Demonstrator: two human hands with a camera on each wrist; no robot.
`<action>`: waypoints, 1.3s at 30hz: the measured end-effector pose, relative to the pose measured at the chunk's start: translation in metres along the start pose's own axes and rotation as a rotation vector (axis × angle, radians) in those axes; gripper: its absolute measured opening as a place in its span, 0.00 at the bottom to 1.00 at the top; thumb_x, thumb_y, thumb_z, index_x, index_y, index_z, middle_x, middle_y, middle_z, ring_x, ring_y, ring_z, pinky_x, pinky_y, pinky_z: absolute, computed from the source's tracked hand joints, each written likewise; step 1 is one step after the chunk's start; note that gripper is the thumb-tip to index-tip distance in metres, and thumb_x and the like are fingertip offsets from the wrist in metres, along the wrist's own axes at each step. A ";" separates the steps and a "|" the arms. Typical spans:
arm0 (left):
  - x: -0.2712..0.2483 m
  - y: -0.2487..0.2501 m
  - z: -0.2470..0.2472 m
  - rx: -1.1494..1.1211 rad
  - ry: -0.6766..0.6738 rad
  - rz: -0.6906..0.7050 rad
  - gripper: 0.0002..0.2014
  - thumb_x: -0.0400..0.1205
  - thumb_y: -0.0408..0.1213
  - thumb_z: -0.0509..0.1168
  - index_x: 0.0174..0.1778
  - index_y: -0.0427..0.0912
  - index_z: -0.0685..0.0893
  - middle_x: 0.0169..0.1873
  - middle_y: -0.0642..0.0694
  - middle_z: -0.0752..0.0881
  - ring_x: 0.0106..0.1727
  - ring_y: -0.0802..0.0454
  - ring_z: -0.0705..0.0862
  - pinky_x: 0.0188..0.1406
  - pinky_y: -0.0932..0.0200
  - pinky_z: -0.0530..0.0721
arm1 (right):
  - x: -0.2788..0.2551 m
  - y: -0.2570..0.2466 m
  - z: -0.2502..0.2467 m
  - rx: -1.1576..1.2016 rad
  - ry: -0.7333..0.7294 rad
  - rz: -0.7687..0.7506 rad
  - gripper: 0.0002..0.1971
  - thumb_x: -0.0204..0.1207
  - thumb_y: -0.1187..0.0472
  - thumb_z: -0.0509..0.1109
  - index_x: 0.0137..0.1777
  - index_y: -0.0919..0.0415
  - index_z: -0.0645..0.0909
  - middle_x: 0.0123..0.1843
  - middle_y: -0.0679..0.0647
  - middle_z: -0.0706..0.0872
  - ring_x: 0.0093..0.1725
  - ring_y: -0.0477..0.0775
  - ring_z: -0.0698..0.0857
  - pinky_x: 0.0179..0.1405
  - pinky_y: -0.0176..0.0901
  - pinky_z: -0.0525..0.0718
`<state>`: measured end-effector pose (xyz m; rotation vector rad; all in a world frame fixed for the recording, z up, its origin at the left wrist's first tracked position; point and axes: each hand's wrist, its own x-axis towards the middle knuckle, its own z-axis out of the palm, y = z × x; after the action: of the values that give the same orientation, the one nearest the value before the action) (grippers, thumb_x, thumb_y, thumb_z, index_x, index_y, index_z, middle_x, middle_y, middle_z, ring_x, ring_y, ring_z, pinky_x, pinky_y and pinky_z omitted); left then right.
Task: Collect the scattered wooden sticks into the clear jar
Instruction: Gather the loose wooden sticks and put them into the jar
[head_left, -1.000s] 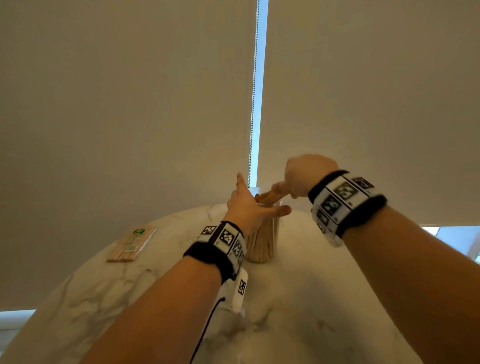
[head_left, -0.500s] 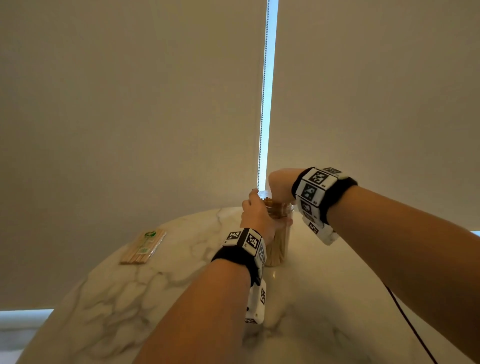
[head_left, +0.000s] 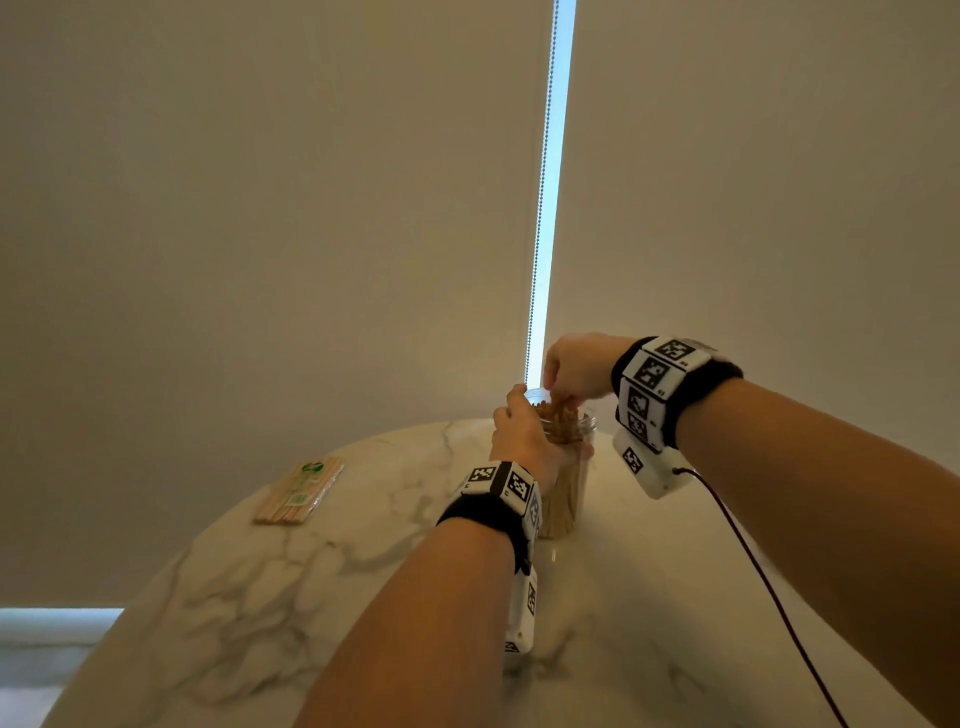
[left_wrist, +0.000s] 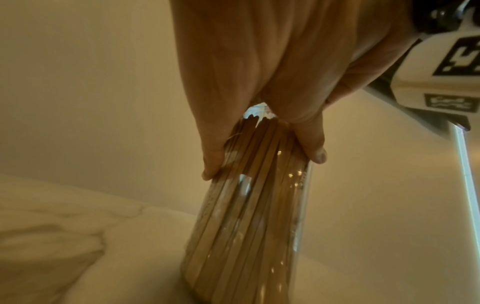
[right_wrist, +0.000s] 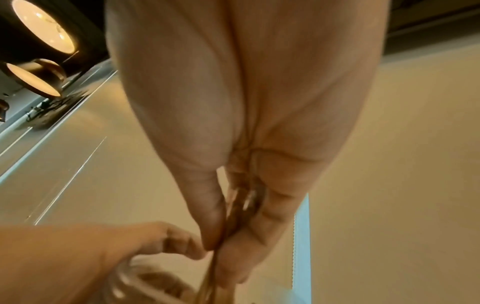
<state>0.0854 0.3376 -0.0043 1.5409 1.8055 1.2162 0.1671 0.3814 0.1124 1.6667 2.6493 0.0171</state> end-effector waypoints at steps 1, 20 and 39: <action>0.000 0.000 0.000 -0.003 0.001 -0.002 0.59 0.68 0.52 0.84 0.87 0.47 0.50 0.77 0.41 0.67 0.76 0.40 0.73 0.74 0.42 0.78 | -0.002 0.002 -0.003 0.114 0.031 -0.015 0.05 0.78 0.65 0.76 0.52 0.60 0.88 0.48 0.54 0.93 0.46 0.50 0.92 0.51 0.43 0.90; 0.003 -0.002 0.000 -0.038 -0.017 -0.003 0.58 0.70 0.48 0.83 0.87 0.49 0.50 0.77 0.42 0.66 0.77 0.41 0.71 0.76 0.43 0.76 | -0.002 0.004 0.013 0.080 -0.049 -0.029 0.12 0.82 0.51 0.69 0.59 0.55 0.88 0.53 0.50 0.88 0.54 0.50 0.85 0.56 0.44 0.82; 0.004 -0.009 -0.001 -0.142 0.016 -0.044 0.56 0.64 0.47 0.87 0.83 0.44 0.58 0.75 0.47 0.69 0.75 0.43 0.75 0.73 0.48 0.79 | 0.004 0.007 0.014 0.277 0.090 -0.045 0.08 0.81 0.53 0.73 0.53 0.56 0.88 0.47 0.49 0.91 0.46 0.50 0.91 0.48 0.42 0.89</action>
<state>0.0788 0.3408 -0.0101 1.4094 1.7137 1.3092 0.1723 0.3884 0.0984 1.7139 2.8666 -0.2949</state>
